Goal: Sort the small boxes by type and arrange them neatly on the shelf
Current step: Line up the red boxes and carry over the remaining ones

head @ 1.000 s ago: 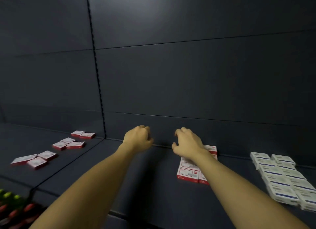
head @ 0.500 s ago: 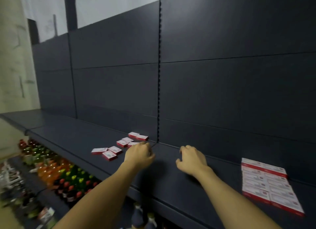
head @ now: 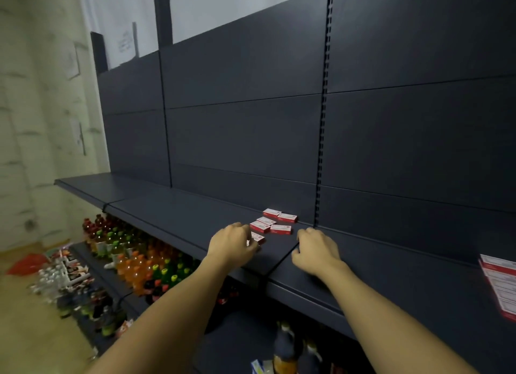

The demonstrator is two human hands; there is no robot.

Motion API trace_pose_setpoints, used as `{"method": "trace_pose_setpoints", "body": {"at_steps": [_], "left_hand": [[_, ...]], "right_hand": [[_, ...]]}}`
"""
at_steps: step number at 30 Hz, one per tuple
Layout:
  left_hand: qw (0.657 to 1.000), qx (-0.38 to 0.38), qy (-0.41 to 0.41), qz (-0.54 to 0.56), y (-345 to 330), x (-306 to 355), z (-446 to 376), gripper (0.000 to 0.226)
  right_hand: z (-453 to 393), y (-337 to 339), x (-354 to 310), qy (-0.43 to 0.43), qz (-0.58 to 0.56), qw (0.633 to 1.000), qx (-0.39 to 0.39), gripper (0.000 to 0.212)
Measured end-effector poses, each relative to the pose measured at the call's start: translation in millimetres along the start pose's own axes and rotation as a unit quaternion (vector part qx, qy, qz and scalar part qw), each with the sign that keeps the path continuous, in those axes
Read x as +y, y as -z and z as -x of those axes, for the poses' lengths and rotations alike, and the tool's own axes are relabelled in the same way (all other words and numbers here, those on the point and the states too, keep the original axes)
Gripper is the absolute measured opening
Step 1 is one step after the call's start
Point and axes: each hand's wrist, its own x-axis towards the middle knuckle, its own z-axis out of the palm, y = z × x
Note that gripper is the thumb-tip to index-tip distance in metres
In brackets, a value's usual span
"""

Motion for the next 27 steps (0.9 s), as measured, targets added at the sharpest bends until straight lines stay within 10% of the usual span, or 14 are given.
{"method": "trace_pose_setpoints", "body": {"at_steps": [27], "left_hand": [[0.994,-0.093,-0.051,0.031,-85.3,-75.8,-193.1,0.018]], "right_hand": [[-199.0,-97.1,7.2,-0.041,-0.028,0.999,0.006,0.035]]}}
